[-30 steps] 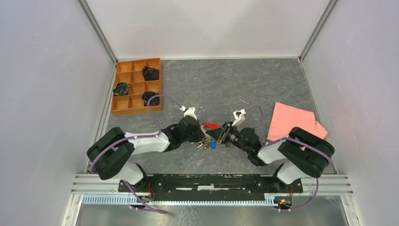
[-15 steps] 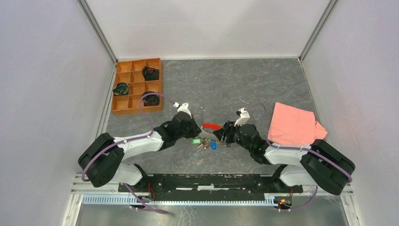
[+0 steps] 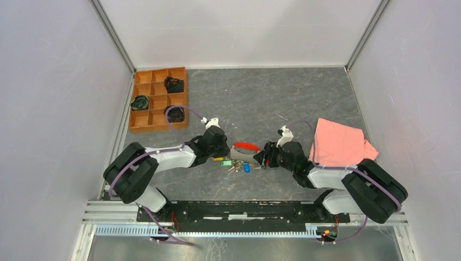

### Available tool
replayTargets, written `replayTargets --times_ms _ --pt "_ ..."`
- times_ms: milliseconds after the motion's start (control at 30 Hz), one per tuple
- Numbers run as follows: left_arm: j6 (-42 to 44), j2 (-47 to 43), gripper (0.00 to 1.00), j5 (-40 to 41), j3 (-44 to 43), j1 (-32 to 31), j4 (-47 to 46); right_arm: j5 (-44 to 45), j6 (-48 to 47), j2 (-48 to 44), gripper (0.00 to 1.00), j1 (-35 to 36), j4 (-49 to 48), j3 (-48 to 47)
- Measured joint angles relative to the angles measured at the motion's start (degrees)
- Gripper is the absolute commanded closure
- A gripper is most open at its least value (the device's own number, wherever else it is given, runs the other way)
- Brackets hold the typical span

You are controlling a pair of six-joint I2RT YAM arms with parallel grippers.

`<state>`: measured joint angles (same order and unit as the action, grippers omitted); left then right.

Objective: Remove the keys from the keyring
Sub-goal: Pick up the keyring from the center of the board.

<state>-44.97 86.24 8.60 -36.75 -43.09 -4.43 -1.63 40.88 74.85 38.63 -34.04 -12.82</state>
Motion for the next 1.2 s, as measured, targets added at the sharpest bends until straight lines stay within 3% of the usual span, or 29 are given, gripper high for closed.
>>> replayTargets --times_ms 367,500,667,1200 --pt "0.07 5.05 0.91 0.17 -1.16 0.5 -4.74 -8.04 11.15 7.61 0.42 -2.86 -14.99 3.41" --pt "0.07 5.35 0.93 0.09 -1.16 0.59 -5.49 -9.68 16.17 8.24 0.48 -3.41 -19.76 6.29" --pt "0.07 5.44 0.95 0.0 -1.14 0.59 -5.57 -9.86 20.2 6.1 0.5 -3.48 -24.17 8.63" --pt "-0.02 3.67 0.96 -1.29 1.49 1.31 -7.41 -9.7 24.46 9.92 0.61 -3.5 -33.73 7.61"
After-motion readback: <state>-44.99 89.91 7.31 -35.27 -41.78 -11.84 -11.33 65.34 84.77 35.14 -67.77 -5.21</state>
